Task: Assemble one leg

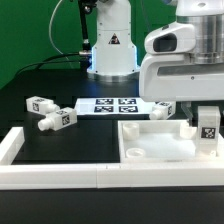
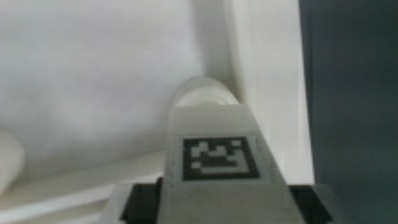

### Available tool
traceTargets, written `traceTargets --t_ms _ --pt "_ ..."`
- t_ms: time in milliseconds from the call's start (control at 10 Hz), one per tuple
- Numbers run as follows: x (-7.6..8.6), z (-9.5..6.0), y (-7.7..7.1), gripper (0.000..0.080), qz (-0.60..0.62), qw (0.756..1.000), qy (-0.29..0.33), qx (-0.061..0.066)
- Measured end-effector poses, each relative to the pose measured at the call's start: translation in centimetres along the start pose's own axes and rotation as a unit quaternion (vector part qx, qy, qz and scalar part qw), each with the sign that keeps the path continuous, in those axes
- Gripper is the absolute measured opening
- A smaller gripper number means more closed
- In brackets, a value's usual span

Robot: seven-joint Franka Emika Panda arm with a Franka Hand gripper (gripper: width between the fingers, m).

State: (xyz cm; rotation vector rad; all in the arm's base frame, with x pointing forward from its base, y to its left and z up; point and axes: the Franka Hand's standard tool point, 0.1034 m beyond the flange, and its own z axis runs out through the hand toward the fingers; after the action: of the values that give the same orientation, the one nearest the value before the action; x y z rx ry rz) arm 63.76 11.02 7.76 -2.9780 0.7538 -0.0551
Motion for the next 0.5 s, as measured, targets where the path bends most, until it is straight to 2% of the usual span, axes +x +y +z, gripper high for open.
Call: traceTargets --t_ms 100,300,500 --pt "0.03 -0.03 -0.02 0.0282 0.07 0.998 0.006 -0.003" --pt "0.3 0.05 -0.01 0.0282 0.243 0.969 0.017 0.024" --pt "0.2 0.1 0.38 0.0284 0.38 0.923 0.019 0.062"
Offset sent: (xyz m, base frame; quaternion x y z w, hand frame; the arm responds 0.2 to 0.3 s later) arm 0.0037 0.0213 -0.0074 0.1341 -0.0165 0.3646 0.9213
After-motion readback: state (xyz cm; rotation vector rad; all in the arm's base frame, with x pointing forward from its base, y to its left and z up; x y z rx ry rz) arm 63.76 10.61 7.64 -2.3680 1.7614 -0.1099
